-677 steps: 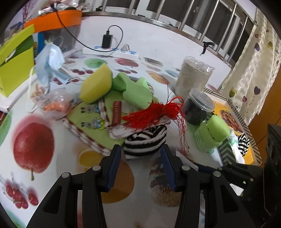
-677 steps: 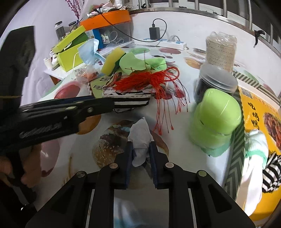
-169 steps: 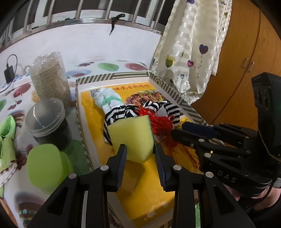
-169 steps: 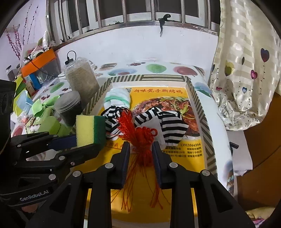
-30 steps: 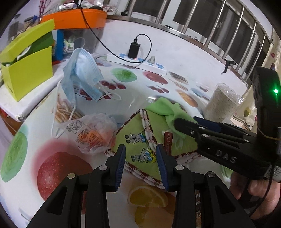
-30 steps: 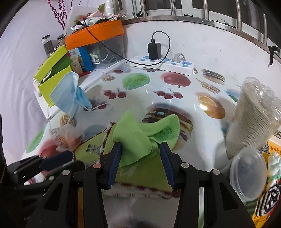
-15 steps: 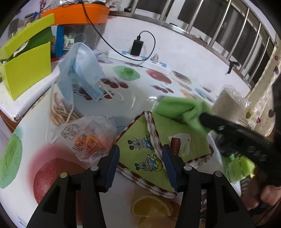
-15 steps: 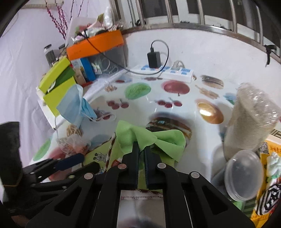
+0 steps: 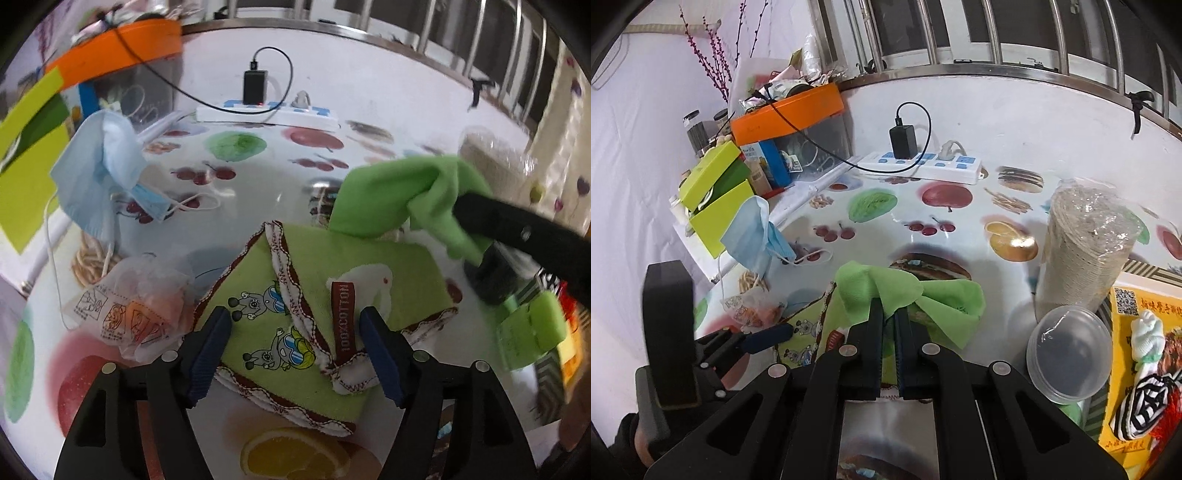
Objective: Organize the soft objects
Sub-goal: 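Grasp the light green cloth with right tool while left tool grasps green towel, then carry the light green cloth with right tool while left tool carries towel to yellow box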
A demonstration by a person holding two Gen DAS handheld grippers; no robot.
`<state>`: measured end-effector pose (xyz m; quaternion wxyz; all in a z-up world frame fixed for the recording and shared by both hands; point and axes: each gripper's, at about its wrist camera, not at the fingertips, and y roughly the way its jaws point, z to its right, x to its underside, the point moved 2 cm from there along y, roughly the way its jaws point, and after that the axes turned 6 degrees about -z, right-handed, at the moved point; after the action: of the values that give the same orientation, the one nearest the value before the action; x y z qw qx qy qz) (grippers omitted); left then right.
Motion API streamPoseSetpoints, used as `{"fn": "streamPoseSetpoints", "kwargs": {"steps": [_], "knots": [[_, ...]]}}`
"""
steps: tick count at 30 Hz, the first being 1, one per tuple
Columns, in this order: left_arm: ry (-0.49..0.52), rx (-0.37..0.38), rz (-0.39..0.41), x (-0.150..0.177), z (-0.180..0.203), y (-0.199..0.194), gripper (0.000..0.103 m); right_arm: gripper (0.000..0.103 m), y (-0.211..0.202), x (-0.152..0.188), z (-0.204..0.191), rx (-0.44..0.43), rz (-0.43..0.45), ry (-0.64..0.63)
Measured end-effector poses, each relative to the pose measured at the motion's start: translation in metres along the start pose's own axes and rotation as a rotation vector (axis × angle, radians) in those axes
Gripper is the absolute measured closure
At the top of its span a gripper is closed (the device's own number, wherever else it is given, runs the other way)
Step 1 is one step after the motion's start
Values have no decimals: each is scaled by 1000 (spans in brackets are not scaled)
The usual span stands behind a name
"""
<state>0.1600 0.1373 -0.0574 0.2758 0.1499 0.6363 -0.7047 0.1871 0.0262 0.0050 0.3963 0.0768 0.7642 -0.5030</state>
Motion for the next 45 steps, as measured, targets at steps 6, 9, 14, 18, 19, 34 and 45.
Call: {"fn": "streamPoseSetpoints", "kwargs": {"steps": [6,9,14,18,19,34,45], "knots": [[36,-24,9,1,5,-2,98,98,-15,0,7,2,33,14],[20,16,26,3,0,-10,98,98,-26,1,11,2,52,20],[2,29,95,10,-9,-36,98,98,-45,5,12,-2,78,19],[-14,14,107,23,-23,-52,98,97,-54,13,11,-10,76,10],[-17,11,105,25,-26,-54,98,97,-55,15,11,-12,73,9],[-77,25,71,54,-48,-64,49,84,-18,70,-11,-83,-154,-94],[-103,-27,26,43,-46,-39,32,54,-9,59,-11,10,-116,-99]]}}
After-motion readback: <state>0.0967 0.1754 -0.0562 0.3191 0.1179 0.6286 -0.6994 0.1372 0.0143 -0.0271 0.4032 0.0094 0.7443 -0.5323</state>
